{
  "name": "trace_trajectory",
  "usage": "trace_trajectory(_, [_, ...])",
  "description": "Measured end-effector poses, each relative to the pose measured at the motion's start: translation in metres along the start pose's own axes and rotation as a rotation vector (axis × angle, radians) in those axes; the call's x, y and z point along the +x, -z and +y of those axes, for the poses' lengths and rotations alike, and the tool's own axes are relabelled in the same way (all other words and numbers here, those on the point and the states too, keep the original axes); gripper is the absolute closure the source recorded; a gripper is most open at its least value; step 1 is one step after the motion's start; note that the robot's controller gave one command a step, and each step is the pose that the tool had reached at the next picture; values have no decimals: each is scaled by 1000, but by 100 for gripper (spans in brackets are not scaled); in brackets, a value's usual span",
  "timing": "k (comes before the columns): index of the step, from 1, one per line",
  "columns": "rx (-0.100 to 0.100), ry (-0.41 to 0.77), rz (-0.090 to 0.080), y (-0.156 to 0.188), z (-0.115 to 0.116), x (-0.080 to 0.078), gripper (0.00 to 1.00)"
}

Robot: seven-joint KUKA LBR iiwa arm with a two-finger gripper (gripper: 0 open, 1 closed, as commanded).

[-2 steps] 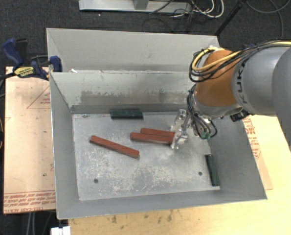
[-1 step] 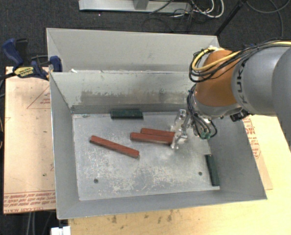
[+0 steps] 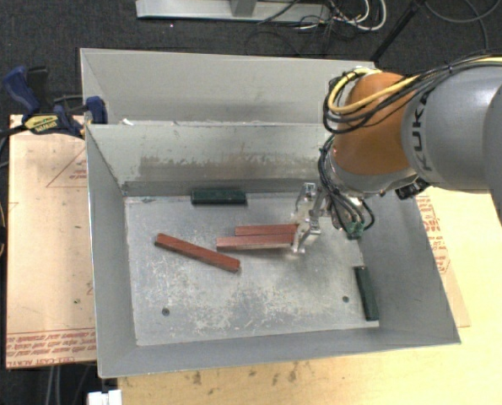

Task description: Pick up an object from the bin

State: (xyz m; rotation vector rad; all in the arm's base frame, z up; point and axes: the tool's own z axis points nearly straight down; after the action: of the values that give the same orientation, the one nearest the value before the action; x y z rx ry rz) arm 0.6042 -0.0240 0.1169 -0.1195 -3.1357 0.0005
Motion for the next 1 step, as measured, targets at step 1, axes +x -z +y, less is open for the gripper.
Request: trace_trajectory(1, [-2,-10,-12,29,12,0,100])
